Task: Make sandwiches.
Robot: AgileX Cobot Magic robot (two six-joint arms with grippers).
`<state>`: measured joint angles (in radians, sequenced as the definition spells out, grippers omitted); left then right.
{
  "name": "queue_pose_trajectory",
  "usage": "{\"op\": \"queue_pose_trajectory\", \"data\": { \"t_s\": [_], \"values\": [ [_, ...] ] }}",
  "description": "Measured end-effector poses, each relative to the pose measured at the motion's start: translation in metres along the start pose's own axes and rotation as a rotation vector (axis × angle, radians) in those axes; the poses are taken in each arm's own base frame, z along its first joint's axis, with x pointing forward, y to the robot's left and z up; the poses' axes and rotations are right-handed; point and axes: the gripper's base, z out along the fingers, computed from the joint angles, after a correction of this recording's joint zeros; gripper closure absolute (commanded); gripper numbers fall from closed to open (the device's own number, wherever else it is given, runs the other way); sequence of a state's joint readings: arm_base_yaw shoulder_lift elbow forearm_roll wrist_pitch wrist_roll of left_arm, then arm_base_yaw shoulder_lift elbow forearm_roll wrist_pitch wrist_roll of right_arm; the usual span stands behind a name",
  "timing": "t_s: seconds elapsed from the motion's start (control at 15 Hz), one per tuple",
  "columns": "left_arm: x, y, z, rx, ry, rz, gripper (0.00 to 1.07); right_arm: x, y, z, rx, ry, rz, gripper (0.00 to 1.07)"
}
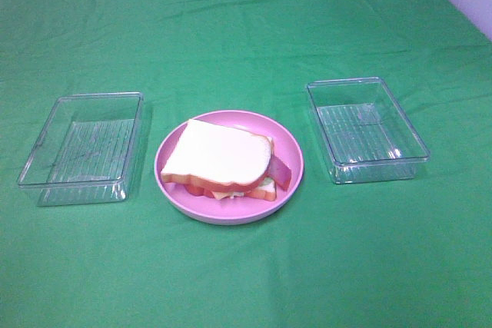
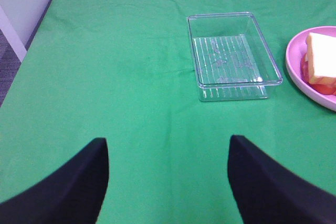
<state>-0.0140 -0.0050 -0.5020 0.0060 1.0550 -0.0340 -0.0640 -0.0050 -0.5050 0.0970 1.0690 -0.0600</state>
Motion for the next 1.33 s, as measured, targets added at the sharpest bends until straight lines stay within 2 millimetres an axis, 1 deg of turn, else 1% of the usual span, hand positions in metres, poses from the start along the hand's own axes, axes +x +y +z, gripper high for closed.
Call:
{"op": "queue_pose_trajectory", "data": {
  "t_s": [0.33, 0.93, 1.33],
  "values": [
    [0.0000, -0.0005, 0.0000, 0.005, 0.000, 0.038, 0.43, 0.0000, 0.0000, 0.0000, 0.000, 0.000, 0.000, 0.35],
    [0.0000, -0.0009, 0.0000, 0.010, 0.000, 0.036, 0.43, 0.0000, 0.0000, 0.0000, 0.000, 0.000, 0.000, 0.35],
    [0.0000, -0.0012, 0.0000, -0.024, 0.000, 0.018, 0.43, 0.0000, 0.0000, 0.0000, 0.000, 0.000, 0.000, 0.35]
  ]
}}
